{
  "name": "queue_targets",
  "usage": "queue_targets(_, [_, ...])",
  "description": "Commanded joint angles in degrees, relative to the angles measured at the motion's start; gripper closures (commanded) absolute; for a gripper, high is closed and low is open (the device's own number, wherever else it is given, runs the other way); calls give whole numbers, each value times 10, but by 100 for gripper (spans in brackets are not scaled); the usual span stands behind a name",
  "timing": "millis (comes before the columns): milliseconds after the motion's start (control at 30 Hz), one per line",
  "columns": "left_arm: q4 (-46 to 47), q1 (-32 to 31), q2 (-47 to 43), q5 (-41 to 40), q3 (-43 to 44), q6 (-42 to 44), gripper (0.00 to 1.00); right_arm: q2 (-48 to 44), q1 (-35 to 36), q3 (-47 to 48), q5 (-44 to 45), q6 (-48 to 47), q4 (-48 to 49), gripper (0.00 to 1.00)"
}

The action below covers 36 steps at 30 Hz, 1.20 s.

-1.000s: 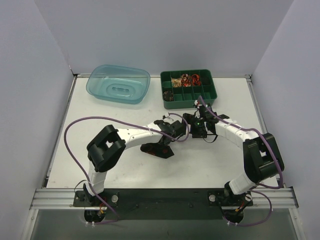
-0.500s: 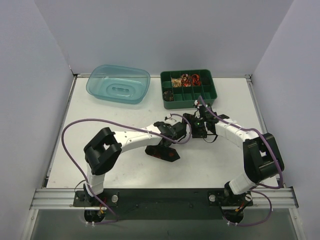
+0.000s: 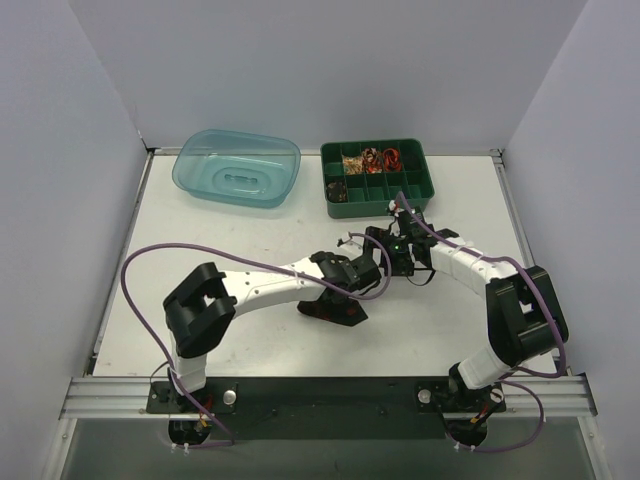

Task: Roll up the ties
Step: Roll the tie at the center of the board.

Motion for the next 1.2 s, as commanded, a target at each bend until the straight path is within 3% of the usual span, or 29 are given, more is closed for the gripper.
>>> queue_targets(0, [-13, -9, -8, -2, 18, -20, 39, 0, -1, 3, 0, 1, -10, 9])
queue_targets(500, [14, -30, -1, 16, 40, -43, 38, -5, -1, -6, 1, 1, -14, 9])
queue_targets(867, [41, -44, -18, 24, 37, -45, 30, -11, -1, -12, -3, 1, -15, 10])
queue_targets(1167, [106, -48, -38, 76, -12, -66, 35, -9, -1, -12, -1, 1, -16, 10])
